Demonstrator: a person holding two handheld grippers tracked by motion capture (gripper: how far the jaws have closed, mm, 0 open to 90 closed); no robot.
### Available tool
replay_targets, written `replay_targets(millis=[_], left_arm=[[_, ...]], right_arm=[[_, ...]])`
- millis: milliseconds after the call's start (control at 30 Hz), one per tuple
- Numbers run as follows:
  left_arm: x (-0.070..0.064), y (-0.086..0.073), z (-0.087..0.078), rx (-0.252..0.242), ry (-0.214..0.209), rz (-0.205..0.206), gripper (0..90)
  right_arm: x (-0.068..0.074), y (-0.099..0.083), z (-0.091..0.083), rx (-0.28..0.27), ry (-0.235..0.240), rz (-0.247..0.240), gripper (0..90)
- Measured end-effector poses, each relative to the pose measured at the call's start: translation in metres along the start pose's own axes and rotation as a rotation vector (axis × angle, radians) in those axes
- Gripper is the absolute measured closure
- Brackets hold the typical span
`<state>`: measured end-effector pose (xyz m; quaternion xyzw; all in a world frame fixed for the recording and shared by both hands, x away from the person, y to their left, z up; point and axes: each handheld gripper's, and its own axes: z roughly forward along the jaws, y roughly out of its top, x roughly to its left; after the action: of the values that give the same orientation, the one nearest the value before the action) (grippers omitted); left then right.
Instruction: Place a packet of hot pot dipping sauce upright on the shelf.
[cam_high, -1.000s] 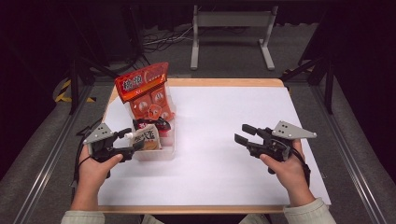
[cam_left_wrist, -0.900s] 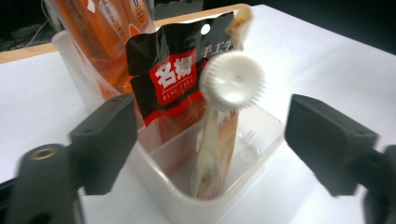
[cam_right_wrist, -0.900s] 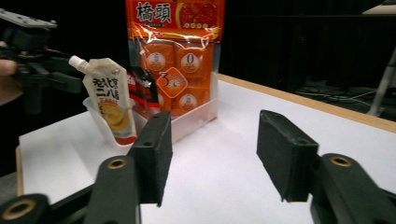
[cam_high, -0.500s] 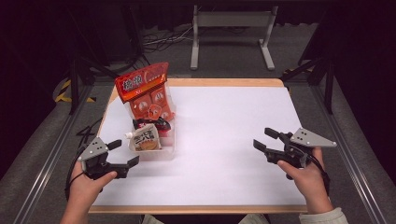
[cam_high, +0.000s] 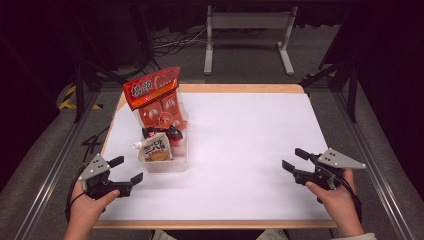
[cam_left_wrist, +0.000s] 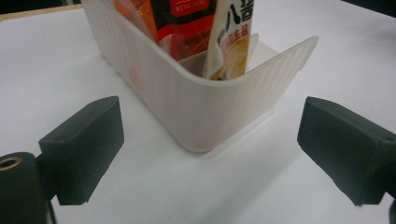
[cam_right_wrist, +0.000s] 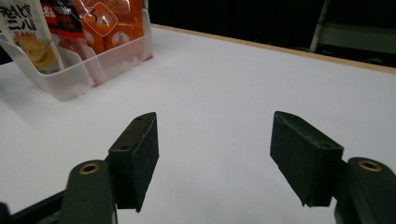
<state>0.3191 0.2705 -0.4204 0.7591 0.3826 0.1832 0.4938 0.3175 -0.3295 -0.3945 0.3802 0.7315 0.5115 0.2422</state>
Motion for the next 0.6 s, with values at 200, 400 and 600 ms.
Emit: replay_targets(millis=[200, 400, 600], left_arm=[[0.002, -0.008, 0.002, -0.005, 0.004, -0.012, 8.2], [0.001, -0.016, 0.009, 0.027, 0.008, -0.007, 8.1], [-0.003, -0.021, 0.015, 0.041, -0.004, -0.005, 8.1]], right_arm=[[-0.004, -0.017, -0.001, 0.022, -0.014, 0.008, 33.4], [-0.006, -0.029, -0.002, 0.018, -0.027, 0.019, 33.4], [-0.006, -0.040, 0.000, 0.021, -0.024, 0.033, 34.4]])
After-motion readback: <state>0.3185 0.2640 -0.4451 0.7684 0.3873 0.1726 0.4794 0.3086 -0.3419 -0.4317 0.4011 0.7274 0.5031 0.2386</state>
